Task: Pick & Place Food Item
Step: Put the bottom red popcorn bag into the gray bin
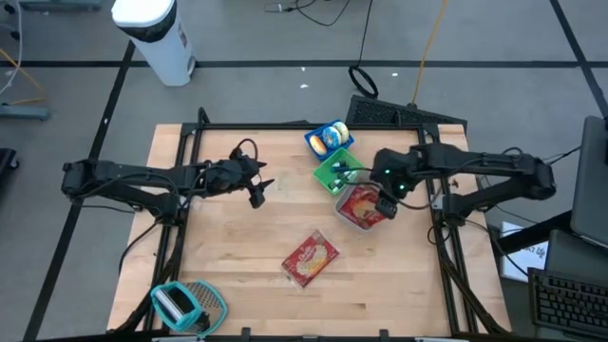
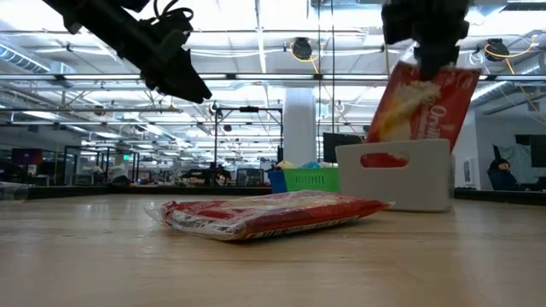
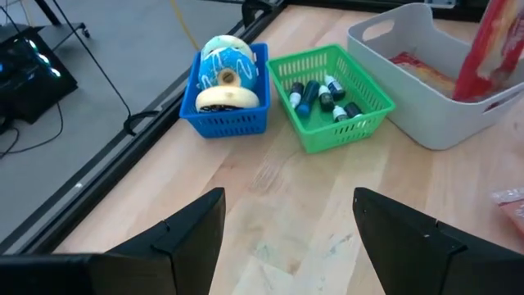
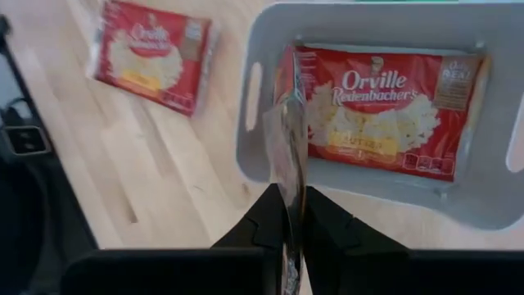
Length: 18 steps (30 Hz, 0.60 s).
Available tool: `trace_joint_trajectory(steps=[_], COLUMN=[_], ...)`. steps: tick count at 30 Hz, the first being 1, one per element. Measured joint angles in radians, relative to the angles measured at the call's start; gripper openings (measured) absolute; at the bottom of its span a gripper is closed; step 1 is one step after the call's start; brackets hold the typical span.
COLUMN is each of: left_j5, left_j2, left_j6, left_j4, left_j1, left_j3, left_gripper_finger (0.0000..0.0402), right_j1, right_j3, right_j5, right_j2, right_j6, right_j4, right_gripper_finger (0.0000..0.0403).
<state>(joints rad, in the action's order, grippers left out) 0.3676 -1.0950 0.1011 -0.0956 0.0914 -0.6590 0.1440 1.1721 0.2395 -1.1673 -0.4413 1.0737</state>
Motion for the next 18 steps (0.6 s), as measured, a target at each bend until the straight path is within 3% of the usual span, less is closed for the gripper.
trace_joint_trajectory(steps=[18], left_j5=[-0.002], left_j2=[0.001], left_j6=[0.0], left_j4=[-0.001], left_j1=[0.0], left_j3=[0.0], left_gripper_finger=[0.0271], right_j1=[0.0], right_j3=[-0.001], right_j5=[-0.007], right_j2=[-0.179], right_j6=[0.132], right_j4=[-0.108], right_gripper_finger=[0.0038])
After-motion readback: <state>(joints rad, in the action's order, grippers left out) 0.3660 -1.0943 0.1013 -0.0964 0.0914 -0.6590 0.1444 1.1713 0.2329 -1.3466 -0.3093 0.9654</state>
